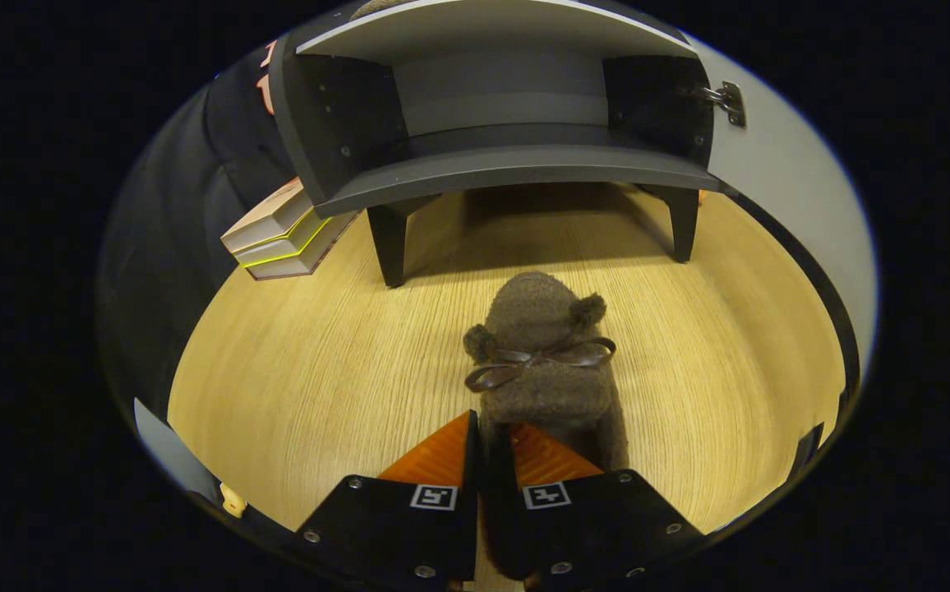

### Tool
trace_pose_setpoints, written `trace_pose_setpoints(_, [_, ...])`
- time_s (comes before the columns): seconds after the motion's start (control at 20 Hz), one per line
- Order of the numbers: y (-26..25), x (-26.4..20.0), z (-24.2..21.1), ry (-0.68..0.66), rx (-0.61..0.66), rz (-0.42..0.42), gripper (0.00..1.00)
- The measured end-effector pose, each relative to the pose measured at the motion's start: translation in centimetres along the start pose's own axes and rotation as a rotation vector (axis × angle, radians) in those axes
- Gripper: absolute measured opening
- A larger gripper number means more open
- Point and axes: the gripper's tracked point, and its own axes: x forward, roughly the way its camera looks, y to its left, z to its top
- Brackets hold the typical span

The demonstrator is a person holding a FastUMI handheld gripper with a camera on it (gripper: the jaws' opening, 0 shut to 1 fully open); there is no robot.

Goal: Open the shoe cabinet door, grab the shoes and put them into the shoe cabinet, then close the shoe cabinet door.

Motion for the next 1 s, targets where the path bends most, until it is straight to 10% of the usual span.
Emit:
trace_pose_setpoints(0.35, [-0.4, 0.4, 1.0, -0.032, 0.042, -0.020, 0.06])
trace_pose_setpoints(1.0, [-1.6, -13.4, 7.7, -0.181, 0.084, -0.012, 0.06])
